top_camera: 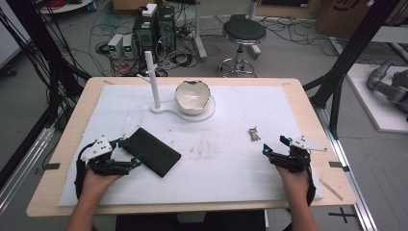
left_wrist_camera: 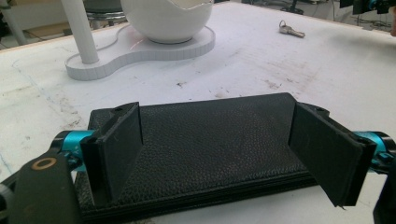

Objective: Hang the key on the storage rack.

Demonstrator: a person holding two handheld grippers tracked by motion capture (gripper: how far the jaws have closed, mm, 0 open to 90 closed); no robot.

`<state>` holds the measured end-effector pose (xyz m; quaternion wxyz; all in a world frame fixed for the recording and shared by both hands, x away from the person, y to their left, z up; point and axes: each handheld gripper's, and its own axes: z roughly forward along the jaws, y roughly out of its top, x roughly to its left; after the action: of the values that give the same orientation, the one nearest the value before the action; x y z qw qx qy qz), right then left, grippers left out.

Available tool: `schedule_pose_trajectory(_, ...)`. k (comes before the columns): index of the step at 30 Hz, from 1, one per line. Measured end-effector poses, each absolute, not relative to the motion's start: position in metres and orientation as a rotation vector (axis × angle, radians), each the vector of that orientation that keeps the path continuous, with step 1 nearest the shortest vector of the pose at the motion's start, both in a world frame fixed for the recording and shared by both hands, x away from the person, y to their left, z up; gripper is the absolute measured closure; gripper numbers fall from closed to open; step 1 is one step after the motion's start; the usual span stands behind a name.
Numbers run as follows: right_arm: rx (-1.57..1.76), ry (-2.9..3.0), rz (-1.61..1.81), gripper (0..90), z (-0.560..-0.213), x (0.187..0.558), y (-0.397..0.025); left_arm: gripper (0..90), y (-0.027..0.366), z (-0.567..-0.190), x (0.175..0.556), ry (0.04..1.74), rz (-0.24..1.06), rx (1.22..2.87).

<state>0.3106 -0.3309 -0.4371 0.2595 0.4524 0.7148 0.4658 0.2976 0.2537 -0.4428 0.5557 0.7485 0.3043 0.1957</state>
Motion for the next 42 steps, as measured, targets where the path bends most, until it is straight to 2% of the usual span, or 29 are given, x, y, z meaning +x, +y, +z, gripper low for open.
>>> schedule_pose_trajectory(16,1.218,1.96,1.26,20.0,-0.437,0.307,-0.325,17.8,0.246,-0.443,0.301,0.712,0.46,1.776)
schedule_pose_trajectory(22,1.257,1.988,1.299,19.9,-0.432,0.314,-0.321,17.8,0.247,-0.442,0.299,0.71,0.497,1.79)
schedule_pose_trajectory(33,1.301,2.035,1.148,20.0,-0.4,0.354,-0.308,17.8,0.249,-0.441,0.3,0.705,0.504,1.785)
schedule_pose_trajectory(39,1.343,2.025,1.083,20.4,-0.402,0.382,-0.298,17.8,0.249,-0.441,0.3,0.706,0.503,1.784)
schedule_pose_trajectory(42,1.431,2.027,1.067,30.0,-0.414,0.399,-0.296,17.7,0.248,-0.441,0.3,0.703,0.504,1.789)
